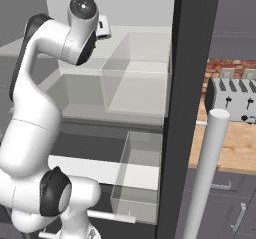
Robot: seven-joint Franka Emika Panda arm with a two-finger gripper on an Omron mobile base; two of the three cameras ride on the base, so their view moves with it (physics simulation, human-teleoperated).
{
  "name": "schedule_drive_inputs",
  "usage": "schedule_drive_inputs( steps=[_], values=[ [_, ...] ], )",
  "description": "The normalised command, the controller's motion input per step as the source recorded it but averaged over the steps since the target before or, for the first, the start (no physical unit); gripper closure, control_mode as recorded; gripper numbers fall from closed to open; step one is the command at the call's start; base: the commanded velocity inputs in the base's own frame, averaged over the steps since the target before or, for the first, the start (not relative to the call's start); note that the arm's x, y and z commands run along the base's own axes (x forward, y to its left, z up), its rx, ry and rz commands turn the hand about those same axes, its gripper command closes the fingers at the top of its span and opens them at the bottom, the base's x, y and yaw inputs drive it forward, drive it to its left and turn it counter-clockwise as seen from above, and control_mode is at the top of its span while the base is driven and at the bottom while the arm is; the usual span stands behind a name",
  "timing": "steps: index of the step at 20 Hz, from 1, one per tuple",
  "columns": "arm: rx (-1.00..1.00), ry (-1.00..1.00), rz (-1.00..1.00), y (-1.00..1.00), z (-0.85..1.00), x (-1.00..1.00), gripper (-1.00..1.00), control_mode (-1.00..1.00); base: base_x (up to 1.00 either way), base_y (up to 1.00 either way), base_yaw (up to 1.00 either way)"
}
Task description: There is a bowl on the dining counter. Grab a lemon wedge from the fridge and place it in the bowl. Then get the liquor bottle and glass cup from the cabinet and place them next to the bowl.
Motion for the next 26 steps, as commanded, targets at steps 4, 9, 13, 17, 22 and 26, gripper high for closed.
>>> schedule_drive_inputs(
  steps=[4, 9, 13, 17, 22, 26],
  values=[
    [0.00, 0.05, 0.02, -0.06, -0.01, 0.19, -1.00, -1.00, 0.00, 0.00, 0.00],
    [0.00, 0.04, 0.05, -0.07, -0.03, 0.27, -1.00, -1.00, 0.00, 0.00, 0.00],
    [0.00, 0.00, 0.11, -0.19, -0.07, 0.26, -1.00, -1.00, 0.00, 0.00, 0.00],
    [0.00, 0.00, 0.10, -0.07, -0.11, 0.11, -1.00, -1.00, 0.00, 0.00, 0.00],
    [0.00, 0.00, 0.07, 0.00, -0.05, 0.21, -1.00, -1.00, 0.00, 0.00, 0.00],
    [0.00, 0.00, 0.05, 0.00, -0.05, 0.36, -1.00, -1.00, 0.00, 0.00, 0.00]
  ],
)
